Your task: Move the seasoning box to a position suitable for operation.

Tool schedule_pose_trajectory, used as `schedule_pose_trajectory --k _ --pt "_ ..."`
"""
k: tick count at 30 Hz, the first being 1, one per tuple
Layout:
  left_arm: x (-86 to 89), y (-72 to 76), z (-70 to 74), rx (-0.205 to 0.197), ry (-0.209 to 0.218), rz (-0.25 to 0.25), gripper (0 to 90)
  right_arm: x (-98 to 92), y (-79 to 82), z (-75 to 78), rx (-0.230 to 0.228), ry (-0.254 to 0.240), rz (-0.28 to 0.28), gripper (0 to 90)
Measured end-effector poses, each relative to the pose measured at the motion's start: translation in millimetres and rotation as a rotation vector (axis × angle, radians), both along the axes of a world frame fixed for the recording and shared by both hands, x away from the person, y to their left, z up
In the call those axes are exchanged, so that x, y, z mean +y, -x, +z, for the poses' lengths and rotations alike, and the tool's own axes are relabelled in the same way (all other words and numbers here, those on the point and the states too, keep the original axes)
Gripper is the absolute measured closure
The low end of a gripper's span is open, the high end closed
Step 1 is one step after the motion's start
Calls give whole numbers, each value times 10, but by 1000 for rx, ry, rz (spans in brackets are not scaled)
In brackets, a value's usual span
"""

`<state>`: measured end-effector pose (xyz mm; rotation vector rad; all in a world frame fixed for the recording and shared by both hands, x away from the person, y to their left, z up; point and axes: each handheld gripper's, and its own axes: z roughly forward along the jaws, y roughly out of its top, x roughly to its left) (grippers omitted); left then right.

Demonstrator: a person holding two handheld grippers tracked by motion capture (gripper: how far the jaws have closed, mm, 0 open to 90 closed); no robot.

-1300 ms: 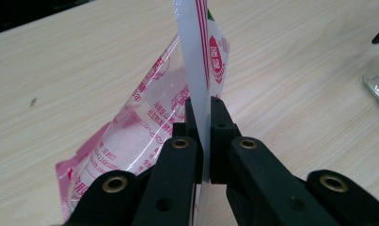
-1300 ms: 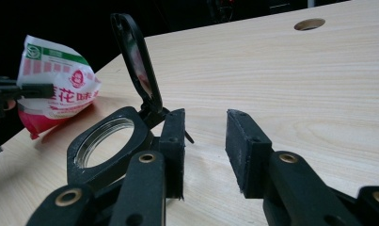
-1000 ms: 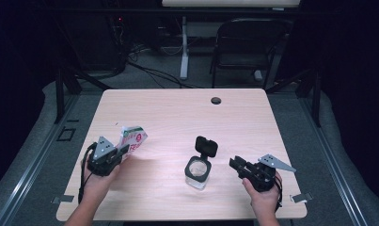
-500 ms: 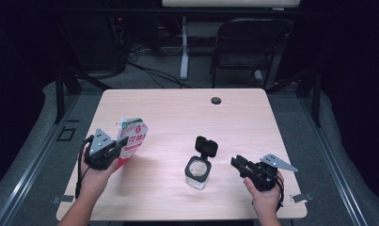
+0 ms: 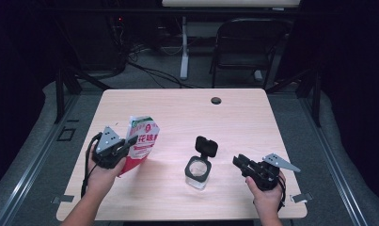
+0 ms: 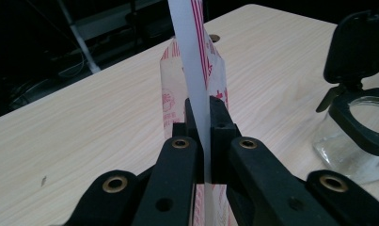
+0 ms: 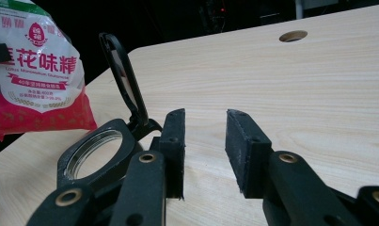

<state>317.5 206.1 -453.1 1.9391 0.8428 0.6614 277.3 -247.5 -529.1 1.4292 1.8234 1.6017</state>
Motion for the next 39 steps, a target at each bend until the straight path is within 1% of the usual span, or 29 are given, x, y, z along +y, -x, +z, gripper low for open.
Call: schedule_pose_trajectory --k 2,3,5,8,9,11,12,14,15,17,18,19,20,21,24,25,27,28,30,32,33,34,35,37,39 --pt "-65 -1 -1 1 -2 -18 900 -2 0 2 0 0 -4 685" --pt "-103 0 -7 -5 -5 -27 900 -4 0 3 -2 0 -3 685" --pt "-163 -3 -17 0 -11 -42 900 -7 4 10 -4 7 -4 687" --pt "-266 -5 -29 -6 -10 -63 900 -3 5 14 -7 5 0 687" --pt "-266 -5 -29 -6 -10 -63 900 -3 5 14 -7 5 0 687" --pt "-319 -9 -29 -6 -11 -77 900 0 9 21 -12 9 0 687" --pt "-357 -11 -35 -8 -3 -91 900 -3 13 30 -16 10 6 687" --pt "-372 -8 -38 -10 -2 -93 900 -2 16 39 -22 11 6 687" --pt "-405 -3 -45 -13 3 -106 900 -3 19 48 -25 14 9 686" --pt "-421 3 -53 -15 7 -115 900 -6 26 65 -34 18 16 684" --pt "-431 8 -67 -14 21 -122 900 -7 28 73 -36 17 19 682" --pt "-430 15 -78 -12 24 -127 900 -9 33 82 -43 18 20 679" --pt "-429 20 -94 -9 37 -131 900 -8 38 91 -52 17 20 673" --pt "-419 26 -104 -7 41 -135 900 -7 42 98 -63 20 20 667" --pt "-380 48 -136 3 71 -137 900 -2 41 120 -80 43 34 652" --pt "-362 60 -144 8 69 -142 900 2 37 124 -95 48 37 638" --pt "-338 85 -165 6 66 -142 900 11 34 140 -107 62 49 626" --pt "-319 93 -172 12 63 -142 900 20 32 142 -115 65 51 616" --pt "-286 101 -192 14 69 -135 900 29 26 147 -113 66 59 606" --pt "-243 108 -213 25 95 -131 900 31 22 146 -98 53 66 605" --pt "-224 108 -227 33 116 -134 900 32 21 148 -96 59 61 607" --pt "-211 110 -235 36 114 -133 900 31 23 154 -94 64 57 607" --pt "-206 116 -243 38 117 -130 900 29 27 166 -88 55 58 605" --pt "-197 131 -260 47 123 -130 900 21 38 202 -94 49 64 605" --pt "-197 136 -264 48 118 -130 900 20 48 250 -111 38 76 605"
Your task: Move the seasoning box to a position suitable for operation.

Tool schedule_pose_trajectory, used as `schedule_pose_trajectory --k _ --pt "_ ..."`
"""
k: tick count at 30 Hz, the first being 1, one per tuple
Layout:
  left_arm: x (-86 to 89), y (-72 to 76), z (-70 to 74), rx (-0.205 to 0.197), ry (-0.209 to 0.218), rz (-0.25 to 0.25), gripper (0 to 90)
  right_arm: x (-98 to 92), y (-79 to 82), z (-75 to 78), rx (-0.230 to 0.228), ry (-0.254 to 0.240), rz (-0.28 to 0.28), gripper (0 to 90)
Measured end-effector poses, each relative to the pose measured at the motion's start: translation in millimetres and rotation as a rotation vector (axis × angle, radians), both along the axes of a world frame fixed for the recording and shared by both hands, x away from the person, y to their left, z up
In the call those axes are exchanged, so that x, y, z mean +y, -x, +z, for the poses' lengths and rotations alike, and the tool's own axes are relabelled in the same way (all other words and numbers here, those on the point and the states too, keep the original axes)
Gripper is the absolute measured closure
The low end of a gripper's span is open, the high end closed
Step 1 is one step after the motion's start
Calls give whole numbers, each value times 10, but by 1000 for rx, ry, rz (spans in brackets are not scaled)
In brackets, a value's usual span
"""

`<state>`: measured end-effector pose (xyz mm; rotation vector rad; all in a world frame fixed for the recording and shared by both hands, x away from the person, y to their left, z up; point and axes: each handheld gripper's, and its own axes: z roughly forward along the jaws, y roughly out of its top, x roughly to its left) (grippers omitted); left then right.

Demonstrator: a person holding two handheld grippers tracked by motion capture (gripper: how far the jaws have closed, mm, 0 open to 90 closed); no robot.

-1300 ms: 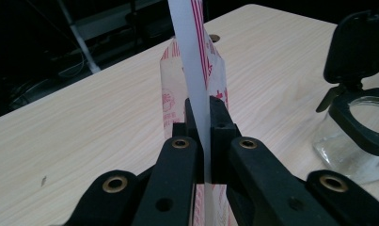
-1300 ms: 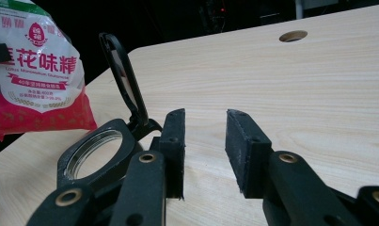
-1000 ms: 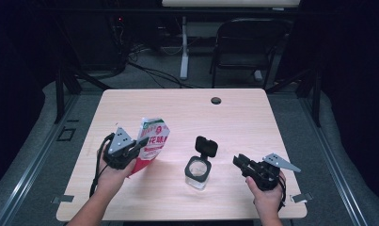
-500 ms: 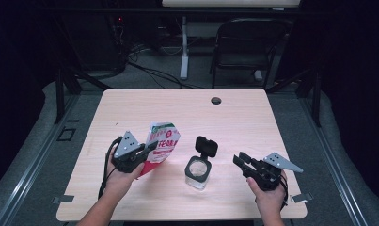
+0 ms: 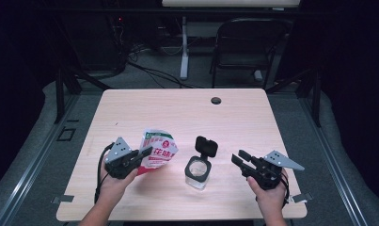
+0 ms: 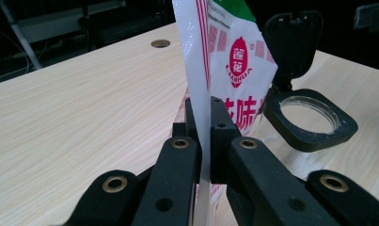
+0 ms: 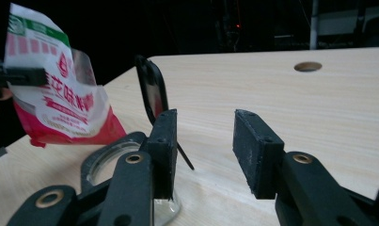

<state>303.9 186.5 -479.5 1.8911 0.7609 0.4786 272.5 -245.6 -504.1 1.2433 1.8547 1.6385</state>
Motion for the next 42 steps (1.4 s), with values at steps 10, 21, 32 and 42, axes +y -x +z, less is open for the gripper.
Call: schedule_pose_trajectory --k 10,21,32,42 --pt "12 117 -175 48 -13 -20 900 154 36 287 -67 25 99 565" --pt "157 133 -384 154 70 -20 900 570 -26 275 -65 58 212 537" --pt "181 151 -423 159 87 -18 900 850 -50 204 -58 71 293 527" --pt "162 191 -434 156 76 -27 900 1017 -98 196 -35 72 344 518"
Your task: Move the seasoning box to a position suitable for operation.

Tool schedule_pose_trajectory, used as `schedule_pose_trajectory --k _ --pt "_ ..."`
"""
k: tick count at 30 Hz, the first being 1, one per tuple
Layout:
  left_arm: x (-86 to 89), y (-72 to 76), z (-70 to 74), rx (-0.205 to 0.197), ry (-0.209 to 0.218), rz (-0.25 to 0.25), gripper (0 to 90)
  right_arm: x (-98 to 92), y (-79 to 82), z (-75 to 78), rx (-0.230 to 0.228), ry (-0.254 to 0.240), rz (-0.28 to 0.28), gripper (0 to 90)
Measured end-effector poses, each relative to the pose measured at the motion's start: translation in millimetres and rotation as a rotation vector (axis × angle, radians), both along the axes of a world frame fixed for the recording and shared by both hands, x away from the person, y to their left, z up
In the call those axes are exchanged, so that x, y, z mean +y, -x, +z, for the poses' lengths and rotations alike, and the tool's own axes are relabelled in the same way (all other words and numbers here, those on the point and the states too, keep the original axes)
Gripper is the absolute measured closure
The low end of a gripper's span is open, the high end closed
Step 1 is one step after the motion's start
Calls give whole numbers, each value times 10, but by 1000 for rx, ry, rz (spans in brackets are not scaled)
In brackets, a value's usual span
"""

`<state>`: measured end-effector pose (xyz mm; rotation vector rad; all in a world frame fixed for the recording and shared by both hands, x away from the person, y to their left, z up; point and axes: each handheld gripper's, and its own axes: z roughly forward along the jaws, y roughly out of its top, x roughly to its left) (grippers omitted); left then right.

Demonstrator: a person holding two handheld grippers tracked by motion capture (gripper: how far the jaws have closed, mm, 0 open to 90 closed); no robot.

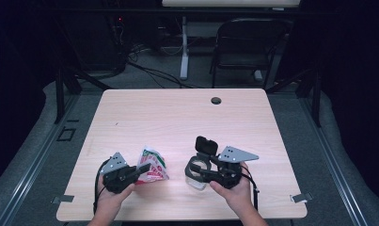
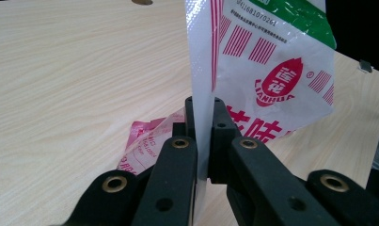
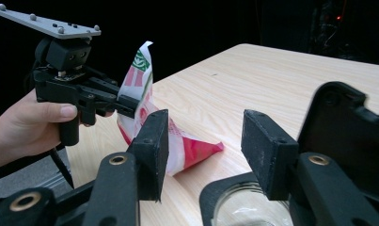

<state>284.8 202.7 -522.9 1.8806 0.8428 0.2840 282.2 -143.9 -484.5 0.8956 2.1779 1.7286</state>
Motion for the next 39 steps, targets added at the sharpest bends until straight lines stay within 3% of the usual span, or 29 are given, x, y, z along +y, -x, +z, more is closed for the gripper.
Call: schedule_pose_trajectory --k 10,27,39 --pt "-6 2 -8 -6 0 -10 900 284 -75 -38 24 46 51 516" --pt "-23 2 -17 -10 -3 -26 900 699 -102 -129 54 79 136 517" --pt "-23 0 -26 -10 7 -31 900 902 -158 -218 60 157 150 576"
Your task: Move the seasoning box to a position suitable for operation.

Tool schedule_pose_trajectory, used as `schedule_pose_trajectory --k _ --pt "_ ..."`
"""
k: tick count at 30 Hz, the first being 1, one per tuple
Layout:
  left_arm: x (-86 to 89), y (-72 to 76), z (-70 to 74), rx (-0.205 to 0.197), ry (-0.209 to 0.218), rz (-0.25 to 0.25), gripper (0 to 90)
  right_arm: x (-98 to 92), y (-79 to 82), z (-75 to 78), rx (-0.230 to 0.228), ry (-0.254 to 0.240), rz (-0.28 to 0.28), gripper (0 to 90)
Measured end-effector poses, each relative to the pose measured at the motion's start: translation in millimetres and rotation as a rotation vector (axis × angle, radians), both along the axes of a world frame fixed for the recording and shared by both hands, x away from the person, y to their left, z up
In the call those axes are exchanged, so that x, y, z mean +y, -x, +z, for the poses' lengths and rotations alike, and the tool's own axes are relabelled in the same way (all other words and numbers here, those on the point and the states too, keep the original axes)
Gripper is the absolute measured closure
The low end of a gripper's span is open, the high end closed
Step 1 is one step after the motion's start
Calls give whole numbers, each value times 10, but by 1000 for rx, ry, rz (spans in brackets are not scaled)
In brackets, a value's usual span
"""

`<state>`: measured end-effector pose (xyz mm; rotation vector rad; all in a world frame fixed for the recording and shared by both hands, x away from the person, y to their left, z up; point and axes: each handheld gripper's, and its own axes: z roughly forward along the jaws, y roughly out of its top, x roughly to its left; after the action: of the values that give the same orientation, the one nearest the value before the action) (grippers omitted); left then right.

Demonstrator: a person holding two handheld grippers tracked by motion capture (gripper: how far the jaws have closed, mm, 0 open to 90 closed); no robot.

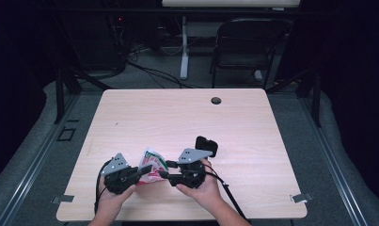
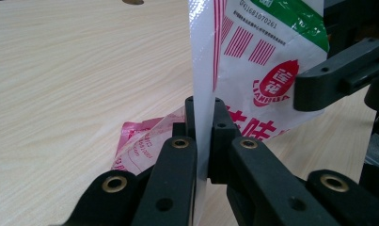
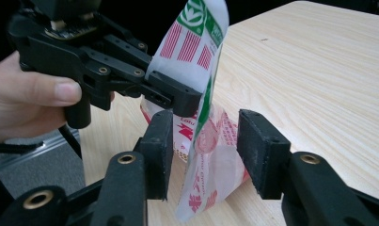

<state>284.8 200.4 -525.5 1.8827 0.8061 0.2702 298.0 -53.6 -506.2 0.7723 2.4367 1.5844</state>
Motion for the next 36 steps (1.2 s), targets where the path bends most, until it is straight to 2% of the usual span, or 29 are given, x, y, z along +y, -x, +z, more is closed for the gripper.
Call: schedule_pose_trajectory --k 20,36 --pt "-7 5 -9 2 -2 -15 900 71 -44 -64 5 84 19 838" --pt "-17 13 -16 0 -4 -17 900 59 -59 -68 9 94 35 899"
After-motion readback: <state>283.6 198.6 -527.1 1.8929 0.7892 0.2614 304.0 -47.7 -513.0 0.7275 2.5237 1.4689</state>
